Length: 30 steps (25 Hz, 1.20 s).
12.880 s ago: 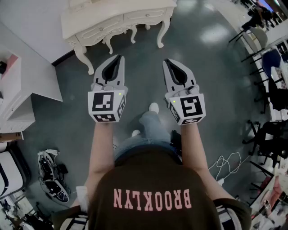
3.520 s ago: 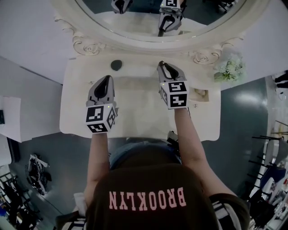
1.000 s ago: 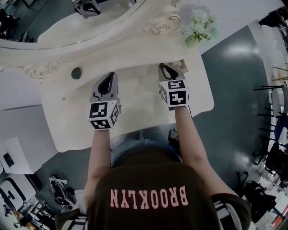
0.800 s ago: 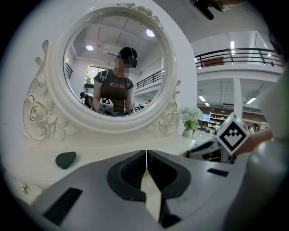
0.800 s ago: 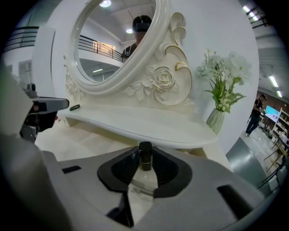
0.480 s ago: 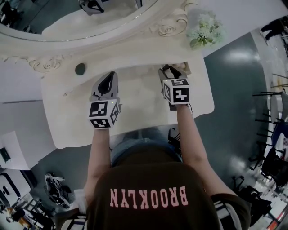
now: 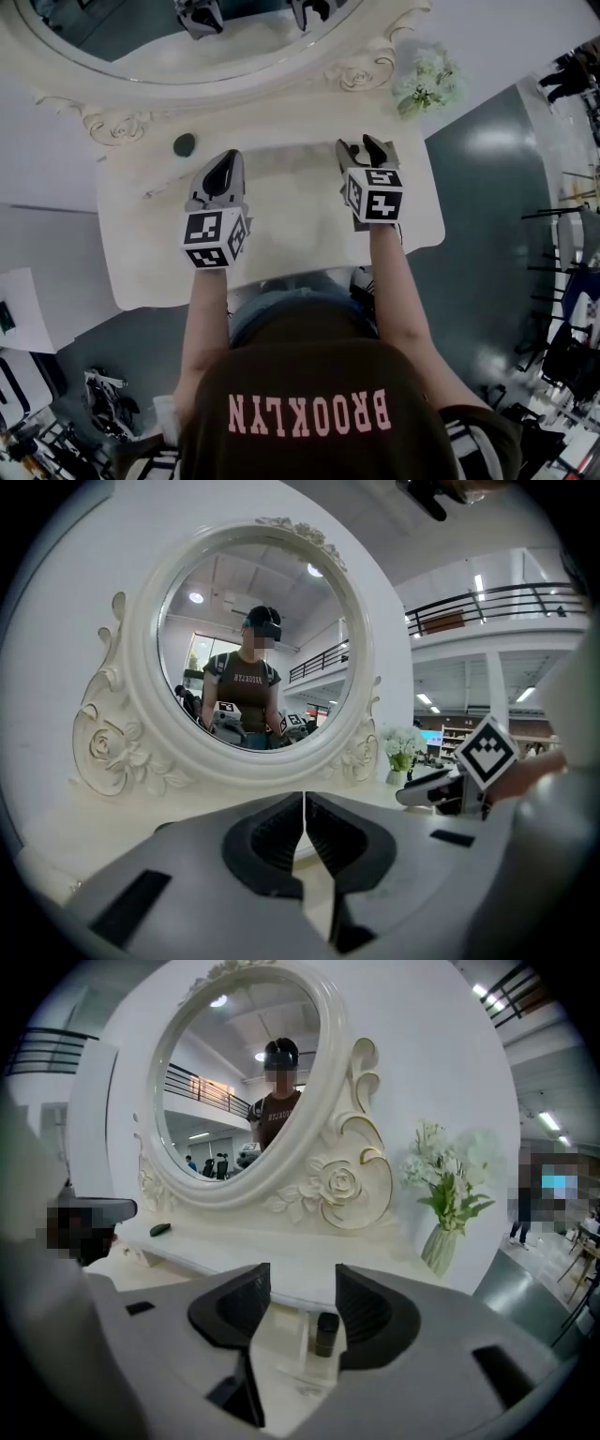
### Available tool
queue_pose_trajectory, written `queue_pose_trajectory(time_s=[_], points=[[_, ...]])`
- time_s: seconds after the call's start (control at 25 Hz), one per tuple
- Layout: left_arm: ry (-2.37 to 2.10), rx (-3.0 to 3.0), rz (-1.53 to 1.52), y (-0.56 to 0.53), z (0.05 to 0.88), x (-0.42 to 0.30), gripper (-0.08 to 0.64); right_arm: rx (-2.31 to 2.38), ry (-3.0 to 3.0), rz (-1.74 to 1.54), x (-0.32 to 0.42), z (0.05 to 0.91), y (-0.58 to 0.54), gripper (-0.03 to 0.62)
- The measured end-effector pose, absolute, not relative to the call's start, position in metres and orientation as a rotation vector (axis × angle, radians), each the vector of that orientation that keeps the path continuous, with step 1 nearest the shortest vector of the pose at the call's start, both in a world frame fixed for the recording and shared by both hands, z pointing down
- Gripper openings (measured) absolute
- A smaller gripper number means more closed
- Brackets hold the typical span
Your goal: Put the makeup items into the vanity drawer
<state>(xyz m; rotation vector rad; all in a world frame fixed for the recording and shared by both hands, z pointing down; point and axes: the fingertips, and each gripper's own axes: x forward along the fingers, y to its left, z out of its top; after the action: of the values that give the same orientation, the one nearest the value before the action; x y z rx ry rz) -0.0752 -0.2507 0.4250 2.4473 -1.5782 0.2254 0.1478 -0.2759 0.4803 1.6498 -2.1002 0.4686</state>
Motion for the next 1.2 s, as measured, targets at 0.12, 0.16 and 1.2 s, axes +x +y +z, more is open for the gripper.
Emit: queue_pose_trajectory(time_s=[0.12,0.16,1.2], points=[[-1.61,2.438,0.216,-0.245,0.419,-0.089,0.008,1.631,-2.123,0.455,0.133,0.476,-0.275,0.206],[-1.623,2.433,0.215,-0.243,0.418,-0.095,0.008,1.62,-2.134,0.449,0.127,0.474,-0.275,0.206],[-2.195,1.913,0.186,-0.111,0.413,-0.326,0.008,1.018,-2.476,0.29,-0.156,0.473,-0.277,0.206]])
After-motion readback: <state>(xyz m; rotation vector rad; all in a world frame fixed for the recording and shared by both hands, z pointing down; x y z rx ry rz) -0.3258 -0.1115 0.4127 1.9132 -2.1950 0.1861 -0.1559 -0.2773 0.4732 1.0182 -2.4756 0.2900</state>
